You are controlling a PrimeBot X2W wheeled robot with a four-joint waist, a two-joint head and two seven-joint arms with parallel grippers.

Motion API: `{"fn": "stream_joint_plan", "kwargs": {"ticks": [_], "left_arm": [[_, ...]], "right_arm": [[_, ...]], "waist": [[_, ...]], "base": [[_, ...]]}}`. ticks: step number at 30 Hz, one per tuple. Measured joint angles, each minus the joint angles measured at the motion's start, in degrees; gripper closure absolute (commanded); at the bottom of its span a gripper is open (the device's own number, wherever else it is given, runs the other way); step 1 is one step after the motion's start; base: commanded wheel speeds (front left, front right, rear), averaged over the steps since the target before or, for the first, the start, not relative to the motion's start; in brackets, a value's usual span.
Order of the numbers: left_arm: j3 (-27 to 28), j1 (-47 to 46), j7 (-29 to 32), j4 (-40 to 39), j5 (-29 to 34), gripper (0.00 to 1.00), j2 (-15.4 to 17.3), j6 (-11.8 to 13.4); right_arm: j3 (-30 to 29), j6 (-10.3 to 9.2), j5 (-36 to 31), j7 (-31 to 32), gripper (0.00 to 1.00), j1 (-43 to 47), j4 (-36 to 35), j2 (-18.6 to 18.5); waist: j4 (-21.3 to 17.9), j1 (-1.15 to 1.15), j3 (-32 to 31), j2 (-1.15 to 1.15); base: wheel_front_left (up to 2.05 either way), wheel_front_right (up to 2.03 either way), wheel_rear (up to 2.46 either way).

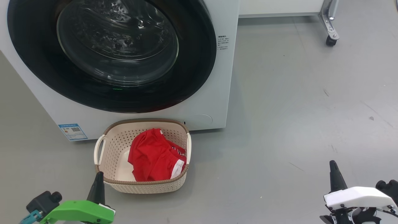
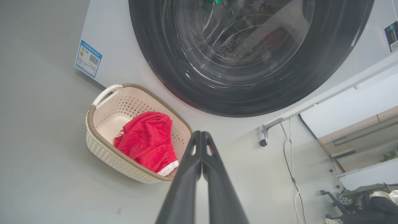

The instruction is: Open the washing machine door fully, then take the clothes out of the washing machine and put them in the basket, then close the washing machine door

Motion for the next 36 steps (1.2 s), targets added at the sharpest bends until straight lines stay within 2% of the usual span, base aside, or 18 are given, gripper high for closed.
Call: {"fn": "stream_joint_plan", "kwargs": {"ticks": [36], "left_arm": [[7.2,-2.2,5.4,1.5,-26.2,1.00,0.7,-5.0]], "right_arm": [[-4.7,3.76,26.9,5.8,1.00,-5.6,4.0,-0.9]], "waist": [[-1.7,0.00,-1.1,0.00]], "base": [[0.00,0.00,0.00]]}}
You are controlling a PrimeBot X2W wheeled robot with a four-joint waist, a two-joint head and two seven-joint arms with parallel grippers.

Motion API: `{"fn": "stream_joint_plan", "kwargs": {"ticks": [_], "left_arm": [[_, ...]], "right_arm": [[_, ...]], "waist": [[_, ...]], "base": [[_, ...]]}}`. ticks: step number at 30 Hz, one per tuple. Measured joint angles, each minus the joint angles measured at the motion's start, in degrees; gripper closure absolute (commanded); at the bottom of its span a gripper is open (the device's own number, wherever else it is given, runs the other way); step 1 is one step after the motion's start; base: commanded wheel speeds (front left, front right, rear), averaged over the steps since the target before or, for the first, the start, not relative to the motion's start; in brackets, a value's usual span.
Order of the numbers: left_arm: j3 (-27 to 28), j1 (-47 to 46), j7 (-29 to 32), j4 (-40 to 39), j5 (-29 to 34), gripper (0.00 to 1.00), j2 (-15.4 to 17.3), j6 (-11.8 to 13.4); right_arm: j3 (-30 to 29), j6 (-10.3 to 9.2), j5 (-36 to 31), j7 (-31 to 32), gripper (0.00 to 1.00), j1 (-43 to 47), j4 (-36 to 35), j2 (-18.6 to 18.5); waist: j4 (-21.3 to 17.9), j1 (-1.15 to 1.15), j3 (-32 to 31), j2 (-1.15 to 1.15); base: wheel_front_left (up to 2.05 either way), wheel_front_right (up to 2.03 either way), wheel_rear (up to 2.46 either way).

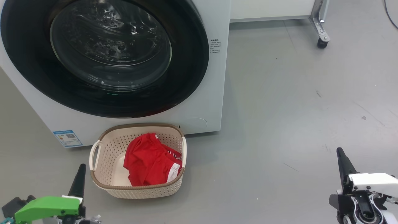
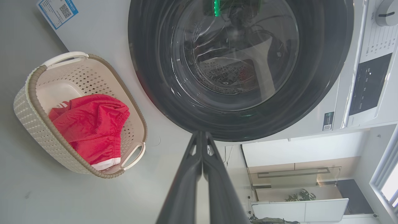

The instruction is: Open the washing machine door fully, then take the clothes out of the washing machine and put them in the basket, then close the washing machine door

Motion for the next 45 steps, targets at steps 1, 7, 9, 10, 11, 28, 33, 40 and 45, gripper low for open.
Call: {"fn": "stream_joint_plan", "kwargs": {"ticks": [1,7,9,10,11,28,33,40,45], "left_arm": [[0.3,-0.2,0.4,0.0,-0.6,1.00,0.0,0.0],[1.3,-0.9,1.3,0.1,-5.0,1.00,0.2,-1.0],[1.8,-1.0,1.6,0.2,-6.7,1.00,0.2,-1.0],[2.0,-1.0,1.6,0.2,-6.9,1.00,0.2,-1.0],[2.1,-1.0,1.6,0.3,-6.9,1.00,0.2,-1.0],[2.1,-1.0,1.7,0.7,-6.9,1.00,0.2,-1.4],[2.2,-1.1,1.8,0.8,-6.9,1.00,0.2,-1.5],[2.2,-1.1,1.8,1.0,-6.9,1.00,0.2,-1.5],[2.2,-1.2,1.8,1.1,-6.9,1.00,0.2,-1.5]], "right_arm": [[-0.2,0.00,0.7,0.2,1.00,-0.2,0.1,0.0],[-1.0,0.53,5.2,1.2,1.00,-1.2,0.7,-0.1],[-1.2,0.90,6.7,1.3,1.00,-1.4,0.9,-0.1],[-1.2,0.96,6.9,1.4,1.00,-1.5,0.9,-0.2],[-1.3,0.96,6.9,1.4,1.00,-1.5,1.0,-0.2],[-1.3,1.00,6.9,1.4,1.00,-1.7,1.6,-0.3],[-1.4,1.01,6.9,1.5,1.00,-2.2,1.8,-0.3],[-1.4,1.02,6.9,1.7,1.00,-2.2,1.8,-0.3],[-1.5,1.02,6.9,1.7,1.00,-2.2,1.9,-0.2]], "waist": [[0.0,0.00,0.0,0.00],[-0.3,0.00,-0.2,0.00],[-0.4,0.00,-0.3,0.00],[-0.4,0.00,-0.3,0.00],[-0.4,0.00,-0.3,0.00],[-0.4,0.00,-0.3,0.00],[-0.4,0.00,-0.3,0.00],[-0.4,0.00,-0.3,0.00],[-0.4,0.00,-0.3,0.00]], "base": [[0.00,0.00,0.00],[0.00,0.00,0.00],[0.00,0.00,0.00],[0.00,0.00,0.00],[0.00,0.00,0.00],[0.00,0.00,0.00],[0.00,0.00,0.00],[0.00,0.00,0.00],[0.00,0.00,0.00]]}}
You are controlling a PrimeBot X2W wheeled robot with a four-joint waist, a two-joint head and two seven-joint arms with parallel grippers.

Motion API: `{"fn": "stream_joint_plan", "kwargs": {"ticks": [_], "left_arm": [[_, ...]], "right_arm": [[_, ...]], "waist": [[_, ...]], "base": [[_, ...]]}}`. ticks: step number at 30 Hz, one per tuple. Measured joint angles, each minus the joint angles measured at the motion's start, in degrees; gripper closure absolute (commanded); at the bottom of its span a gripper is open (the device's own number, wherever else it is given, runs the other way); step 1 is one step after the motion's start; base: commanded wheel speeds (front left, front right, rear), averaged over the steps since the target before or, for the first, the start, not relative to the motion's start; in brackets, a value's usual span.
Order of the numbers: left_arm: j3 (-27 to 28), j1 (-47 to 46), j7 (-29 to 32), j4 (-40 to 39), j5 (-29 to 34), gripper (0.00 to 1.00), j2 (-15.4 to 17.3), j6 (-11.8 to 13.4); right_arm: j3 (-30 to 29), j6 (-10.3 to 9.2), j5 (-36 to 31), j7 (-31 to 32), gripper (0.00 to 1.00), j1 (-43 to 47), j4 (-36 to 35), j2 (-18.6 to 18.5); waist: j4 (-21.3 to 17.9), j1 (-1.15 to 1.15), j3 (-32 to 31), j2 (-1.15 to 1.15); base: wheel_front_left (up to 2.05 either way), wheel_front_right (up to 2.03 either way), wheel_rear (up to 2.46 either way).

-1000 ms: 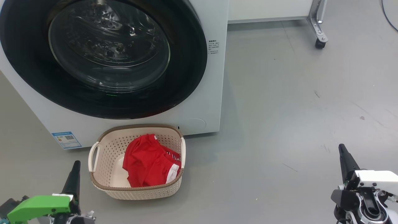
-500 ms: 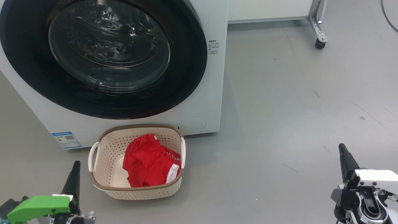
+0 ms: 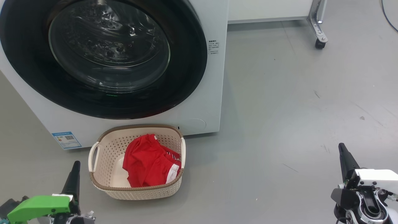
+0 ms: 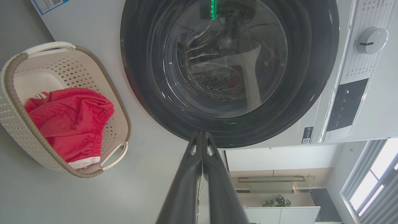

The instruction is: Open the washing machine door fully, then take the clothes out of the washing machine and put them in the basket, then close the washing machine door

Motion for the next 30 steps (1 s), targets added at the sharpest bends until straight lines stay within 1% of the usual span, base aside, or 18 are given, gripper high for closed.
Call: {"fn": "stream_joint_plan", "kwargs": {"ticks": [30], "left_arm": [[0.1,-0.2,0.0,0.5,0.0,1.00,0.0,0.0]], "right_arm": [[-0.2,0.16,0.0,0.0,1.00,0.0,0.3,0.0]], "waist": [[0.0,0.00,0.0,0.00]], "base": [[0.00,0.00,0.00]]}}
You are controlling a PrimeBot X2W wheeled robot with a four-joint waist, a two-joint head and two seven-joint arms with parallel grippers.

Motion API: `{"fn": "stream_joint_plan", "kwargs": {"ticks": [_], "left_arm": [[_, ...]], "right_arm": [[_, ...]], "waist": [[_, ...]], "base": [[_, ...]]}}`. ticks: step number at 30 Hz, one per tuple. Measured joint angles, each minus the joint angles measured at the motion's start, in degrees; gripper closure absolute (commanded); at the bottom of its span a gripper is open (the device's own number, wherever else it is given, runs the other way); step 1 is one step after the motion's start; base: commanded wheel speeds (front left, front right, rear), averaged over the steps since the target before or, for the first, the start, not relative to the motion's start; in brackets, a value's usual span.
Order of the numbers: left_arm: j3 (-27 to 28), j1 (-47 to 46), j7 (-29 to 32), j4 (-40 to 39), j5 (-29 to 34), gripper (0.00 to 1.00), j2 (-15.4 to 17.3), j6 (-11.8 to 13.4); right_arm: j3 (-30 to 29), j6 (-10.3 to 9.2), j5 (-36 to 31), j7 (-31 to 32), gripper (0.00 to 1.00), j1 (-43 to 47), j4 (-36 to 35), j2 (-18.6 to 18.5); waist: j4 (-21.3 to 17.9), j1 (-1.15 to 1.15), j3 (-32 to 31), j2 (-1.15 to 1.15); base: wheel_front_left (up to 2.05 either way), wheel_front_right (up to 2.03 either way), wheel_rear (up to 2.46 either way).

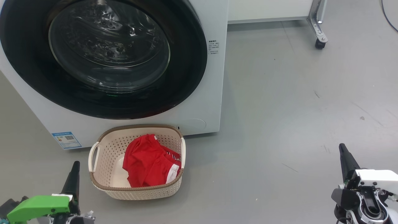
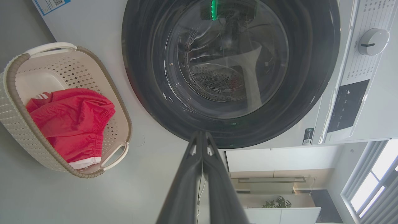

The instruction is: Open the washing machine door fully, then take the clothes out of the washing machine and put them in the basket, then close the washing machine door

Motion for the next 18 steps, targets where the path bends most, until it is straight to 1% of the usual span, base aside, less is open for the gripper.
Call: {"fn": "stream_joint_plan", "kwargs": {"ticks": [18], "left_arm": [[0.1,-0.3,0.0,0.1,0.0,1.00,0.0,0.0]], "right_arm": [[-0.2,0.01,0.0,0.0,1.00,0.0,0.2,0.1]], "waist": [[0.0,0.00,0.0,0.00]], "base": [[0.00,0.00,0.00]]}}
